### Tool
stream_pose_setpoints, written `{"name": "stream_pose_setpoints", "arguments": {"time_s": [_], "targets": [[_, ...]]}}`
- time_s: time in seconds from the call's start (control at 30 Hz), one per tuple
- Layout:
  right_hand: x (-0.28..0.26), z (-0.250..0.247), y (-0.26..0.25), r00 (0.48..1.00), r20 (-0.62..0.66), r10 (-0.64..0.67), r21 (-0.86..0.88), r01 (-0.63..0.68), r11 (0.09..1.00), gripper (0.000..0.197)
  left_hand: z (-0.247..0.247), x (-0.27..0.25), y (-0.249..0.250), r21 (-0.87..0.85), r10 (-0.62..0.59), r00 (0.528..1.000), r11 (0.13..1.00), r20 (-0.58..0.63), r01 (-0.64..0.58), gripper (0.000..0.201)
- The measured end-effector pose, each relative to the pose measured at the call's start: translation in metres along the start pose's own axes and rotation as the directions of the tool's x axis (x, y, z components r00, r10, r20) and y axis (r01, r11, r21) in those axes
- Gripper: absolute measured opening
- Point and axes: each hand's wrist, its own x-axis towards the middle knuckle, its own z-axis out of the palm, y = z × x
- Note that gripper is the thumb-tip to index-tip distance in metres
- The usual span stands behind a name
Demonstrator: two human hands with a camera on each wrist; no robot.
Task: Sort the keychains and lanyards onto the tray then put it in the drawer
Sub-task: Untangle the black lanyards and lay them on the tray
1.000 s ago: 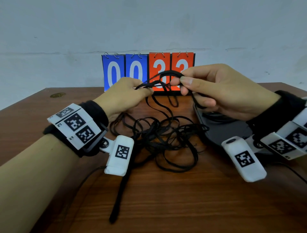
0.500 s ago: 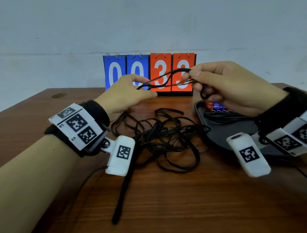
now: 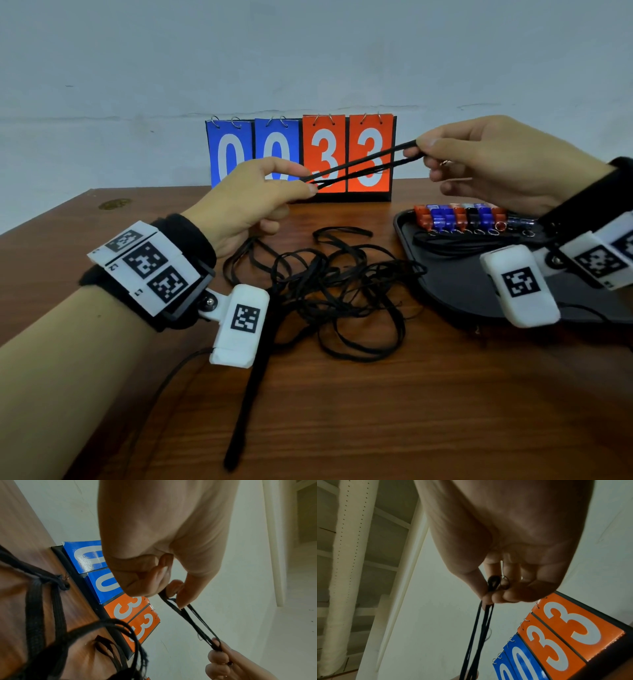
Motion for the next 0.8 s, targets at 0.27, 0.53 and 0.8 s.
{"name": "stream_pose_setpoints", "arguments": {"time_s": [0.27, 0.53, 0.8], "targets": [[0.004, -0.012, 0.003, 0.997, -0.067, -0.024, -0.002, 0.024, 1.000, 0.019, 0.004, -0.004, 0.003, -0.040, -0.048, 0.996, 0.998, 0.070, 0.051, 0.013], [0.006, -0.014, 0.002, 0.999, -0.041, 0.023, -0.015, -0.024, 1.000, 0.020, 0.008, -0.007, 0.003, 0.093, -0.110, 0.987, 0.991, 0.115, 0.100, 0.013], [0.008, -0.024, 0.004, 0.998, -0.010, 0.063, 0.067, -0.062, 0.996, 0.013, 0.009, -0.007, 0.000, 0.021, -0.083, 0.978, 0.997, 0.192, 0.081, 0.010]]}}
